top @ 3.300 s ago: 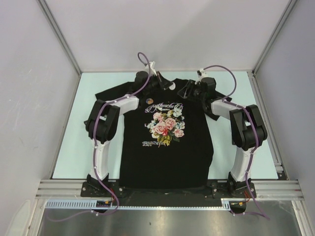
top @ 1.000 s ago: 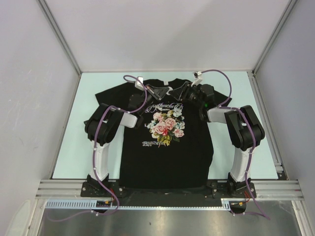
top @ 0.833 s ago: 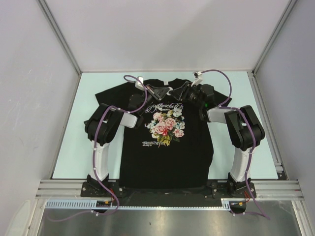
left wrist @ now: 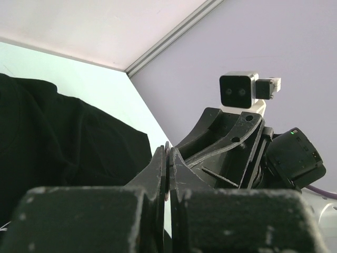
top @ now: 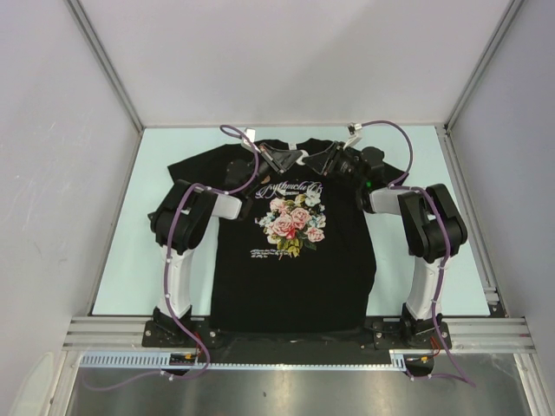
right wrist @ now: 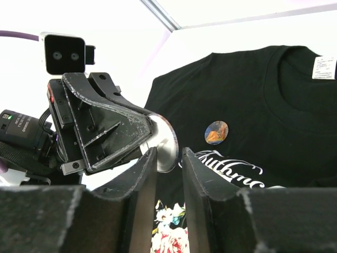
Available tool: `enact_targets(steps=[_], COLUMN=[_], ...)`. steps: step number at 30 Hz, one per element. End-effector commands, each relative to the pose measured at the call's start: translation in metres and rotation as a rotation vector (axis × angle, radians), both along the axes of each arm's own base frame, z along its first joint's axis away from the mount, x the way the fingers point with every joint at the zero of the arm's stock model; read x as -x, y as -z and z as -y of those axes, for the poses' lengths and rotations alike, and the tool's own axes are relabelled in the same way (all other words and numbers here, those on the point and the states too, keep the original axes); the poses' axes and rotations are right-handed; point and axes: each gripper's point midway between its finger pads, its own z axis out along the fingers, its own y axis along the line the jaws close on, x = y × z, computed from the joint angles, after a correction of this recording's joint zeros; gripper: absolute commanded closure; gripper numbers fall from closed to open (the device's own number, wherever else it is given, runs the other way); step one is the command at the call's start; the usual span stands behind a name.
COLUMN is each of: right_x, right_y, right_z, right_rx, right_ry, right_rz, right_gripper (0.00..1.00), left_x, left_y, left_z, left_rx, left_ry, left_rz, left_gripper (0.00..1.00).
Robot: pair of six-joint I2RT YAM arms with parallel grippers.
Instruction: Remove the brooch from the garment
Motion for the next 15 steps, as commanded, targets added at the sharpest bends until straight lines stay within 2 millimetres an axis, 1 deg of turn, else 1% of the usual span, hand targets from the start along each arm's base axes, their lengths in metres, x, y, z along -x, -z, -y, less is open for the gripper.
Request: enact_targets(steps=[1,2,3,4,5,6,7,8,11,12,13,14,15], right_x=[0.004,0.006,0.007,0.008,0.010,0.012,0.013,0.012,0.013,0.013,0.017,0.016,0.013], right_y=[-0.012,-0.012,-0.017,-0.016,-0.017,-0.022,-0.022,-0.023,-0.025,-0.029,-0.031,-0.032,-0.033], right_z=[-0.008,-0.010,-0.012,-0.012,-0.014,-0.015,-0.015,-0.014,-0.012,-0.010,-0.012,-0.009,-0.002], right_rx=[-0.011,-0.021,-0.034,-0.040,-0.050,-0.058,-0.059,-0.061,-0.063,-0.070,-0.073,-0.075,-0.078], right_ry=[-0.035,-0.049,-0.058,-0.065,-0.080,-0.090,-0.096,-0.090,-0.101,-0.105,-0.133,-0.138,-0.134], right_rz=[0.040,0.038,0.054,0.056,0.052,0.075,0.075,0.077,0.087,0.100,0.109,0.112,0.107], right_gripper=[0.72,0.77,0.80,0.84,0.90,0.92,0.95,1.00,1.00,1.00,1.00,1.00,1.00], left_x=[0.042,0.043,0.044,0.043,0.043,0.044,0.043,0.043,0.044,0.042,0.043,0.048,0.049], left_y=[-0.088,-0.088,-0.087,-0.087,-0.086,-0.088,-0.090,-0.089,-0.088,-0.083,-0.086,-0.081,-0.081], left_z=[0.004,0.005,0.005,0.003,0.002,0.001,-0.001,0.000,0.004,0.006,0.009,0.013,0.012], left_rx=[0.137,0.140,0.146,0.157,0.163,0.173,0.175,0.169,0.126,0.100,0.090,0.065,0.055], left_ry=[0.080,0.084,0.085,0.078,0.074,0.070,0.064,0.066,0.081,0.090,0.103,0.143,0.157], left_rz=[0.345,0.343,0.343,0.336,0.335,0.340,0.343,0.341,0.348,0.335,0.345,0.345,0.358], left_gripper=[1.00,1.00,1.00,1.00,1.00,1.00,1.00,1.00,1.00,0.99,0.96,0.91,0.79])
